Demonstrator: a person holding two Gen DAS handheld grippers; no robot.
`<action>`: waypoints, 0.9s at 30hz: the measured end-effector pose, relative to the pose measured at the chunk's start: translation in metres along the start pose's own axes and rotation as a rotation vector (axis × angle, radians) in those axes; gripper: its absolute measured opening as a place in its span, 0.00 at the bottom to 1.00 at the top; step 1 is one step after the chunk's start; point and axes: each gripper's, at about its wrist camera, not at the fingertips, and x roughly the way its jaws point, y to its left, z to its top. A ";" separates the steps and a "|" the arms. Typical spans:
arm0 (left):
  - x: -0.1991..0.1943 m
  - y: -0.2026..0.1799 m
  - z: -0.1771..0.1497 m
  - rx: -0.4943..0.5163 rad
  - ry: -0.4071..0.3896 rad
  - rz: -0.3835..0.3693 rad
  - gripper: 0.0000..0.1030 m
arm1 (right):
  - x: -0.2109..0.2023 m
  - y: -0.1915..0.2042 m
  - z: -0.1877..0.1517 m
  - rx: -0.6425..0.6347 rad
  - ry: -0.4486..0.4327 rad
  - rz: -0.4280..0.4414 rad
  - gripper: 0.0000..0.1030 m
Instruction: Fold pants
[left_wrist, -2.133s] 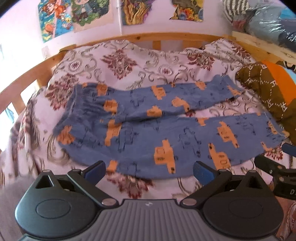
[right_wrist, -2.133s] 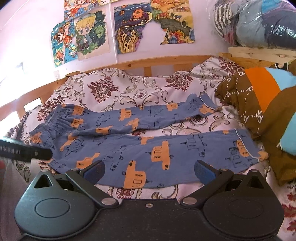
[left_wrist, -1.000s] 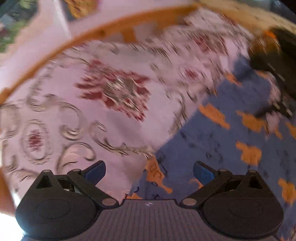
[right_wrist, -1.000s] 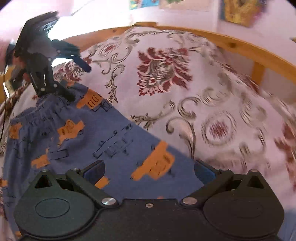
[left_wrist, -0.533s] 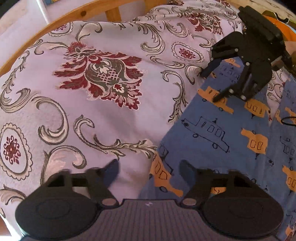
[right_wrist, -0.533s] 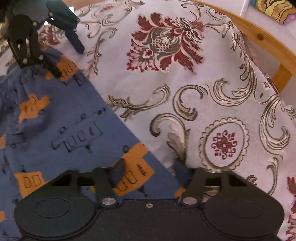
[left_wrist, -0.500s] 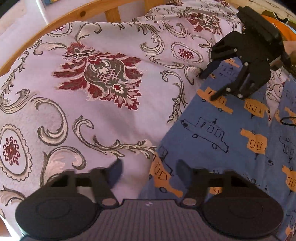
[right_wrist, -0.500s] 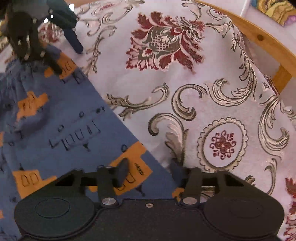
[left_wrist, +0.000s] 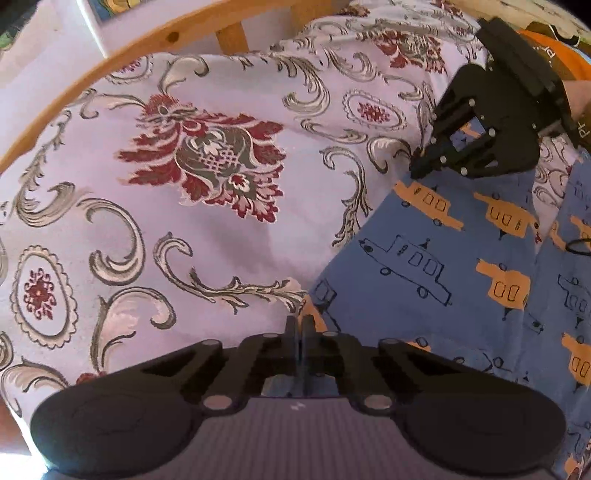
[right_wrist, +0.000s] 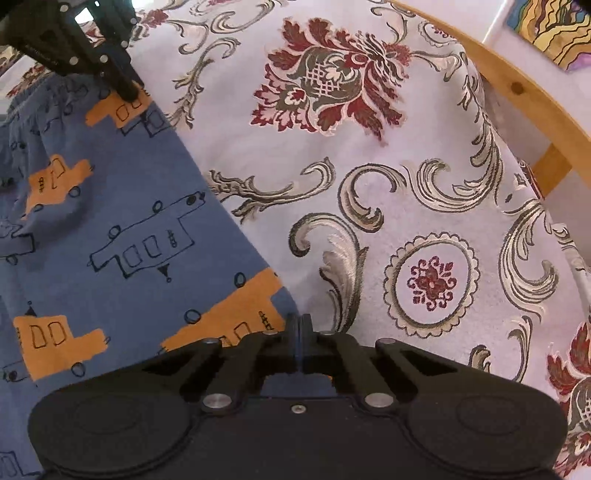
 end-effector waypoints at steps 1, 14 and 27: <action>-0.002 -0.001 0.000 0.000 -0.004 0.005 0.01 | -0.001 0.001 0.000 -0.003 -0.002 0.003 0.00; -0.033 -0.037 -0.019 0.101 -0.124 0.143 0.01 | -0.052 0.028 -0.017 -0.006 -0.128 -0.093 0.00; -0.110 -0.086 -0.083 0.240 -0.304 0.067 0.01 | -0.168 0.124 -0.076 0.077 -0.271 -0.145 0.00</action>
